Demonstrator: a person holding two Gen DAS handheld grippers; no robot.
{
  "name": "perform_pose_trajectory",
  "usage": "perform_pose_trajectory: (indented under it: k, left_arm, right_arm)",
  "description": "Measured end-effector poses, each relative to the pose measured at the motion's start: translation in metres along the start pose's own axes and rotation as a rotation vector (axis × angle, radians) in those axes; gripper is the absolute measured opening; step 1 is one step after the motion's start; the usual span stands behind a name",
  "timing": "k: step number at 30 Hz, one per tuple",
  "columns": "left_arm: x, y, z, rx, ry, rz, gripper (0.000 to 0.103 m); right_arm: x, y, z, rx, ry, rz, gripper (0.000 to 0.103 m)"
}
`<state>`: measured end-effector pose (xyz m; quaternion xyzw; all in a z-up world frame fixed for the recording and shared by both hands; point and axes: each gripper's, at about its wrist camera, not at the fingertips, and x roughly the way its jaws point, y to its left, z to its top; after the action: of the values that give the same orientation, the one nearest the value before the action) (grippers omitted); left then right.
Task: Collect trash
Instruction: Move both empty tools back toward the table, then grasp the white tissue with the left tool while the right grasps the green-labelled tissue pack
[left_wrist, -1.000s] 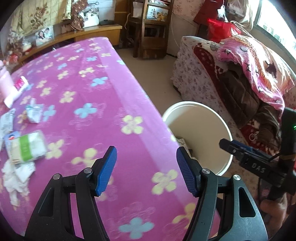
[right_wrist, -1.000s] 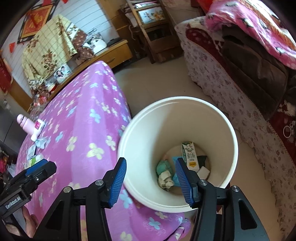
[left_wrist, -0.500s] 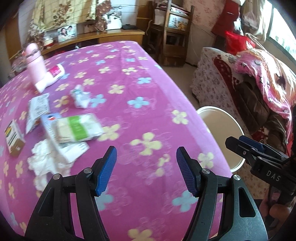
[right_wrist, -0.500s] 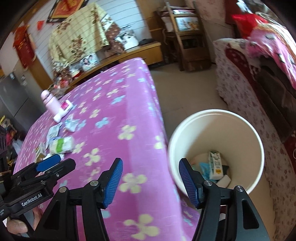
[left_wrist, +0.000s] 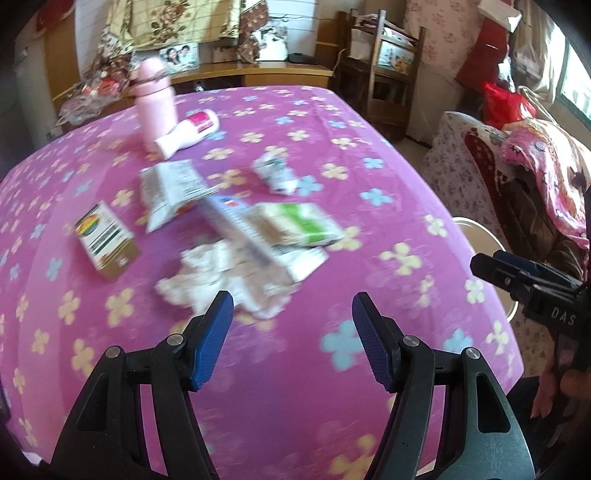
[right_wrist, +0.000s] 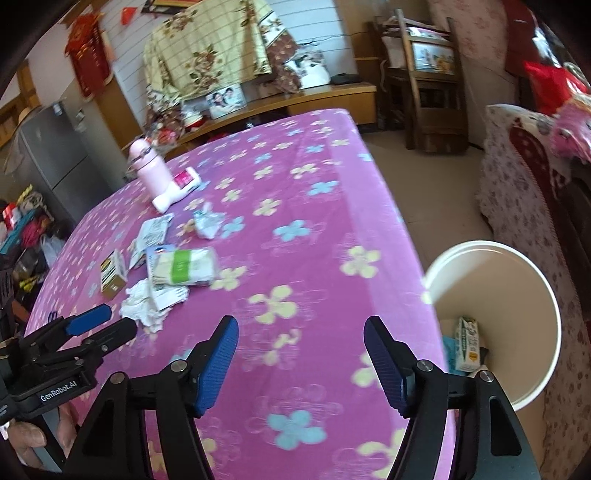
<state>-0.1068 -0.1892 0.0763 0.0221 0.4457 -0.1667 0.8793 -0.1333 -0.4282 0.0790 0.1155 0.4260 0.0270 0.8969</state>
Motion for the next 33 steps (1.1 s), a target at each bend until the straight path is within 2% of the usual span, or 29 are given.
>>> perform_pose_trajectory:
  k: [8,15,18,21,25,33]
  left_arm:
    - [0.005,0.045,-0.012,-0.050,0.022,-0.001,0.066]
    - [0.030,0.063,0.000,-0.063,0.030,-0.005,0.066]
    - [0.043,0.066,0.008,-0.074,0.037,0.000,0.066]
    - [0.052,0.069,0.012,-0.085,0.041,-0.025,0.066]
    - [0.063,0.070,0.011,-0.083,0.092,-0.070,0.065]
    - [0.052,0.074,0.006,-0.053,0.093,-0.089,0.065]
  right_arm:
    - [0.027,0.037,0.001,-0.054,0.059,0.037,0.068]
    - [0.040,0.053,0.007,-0.075,0.080,0.049,0.068]
    - [0.044,0.056,0.018,-0.074,0.067,0.049,0.068]
    - [0.054,0.062,0.032,-0.082,0.059,0.039,0.068]
    - [0.082,0.072,0.053,-0.087,0.090,0.042,0.068]
    - [0.150,0.104,0.094,-0.111,0.168,0.031,0.068]
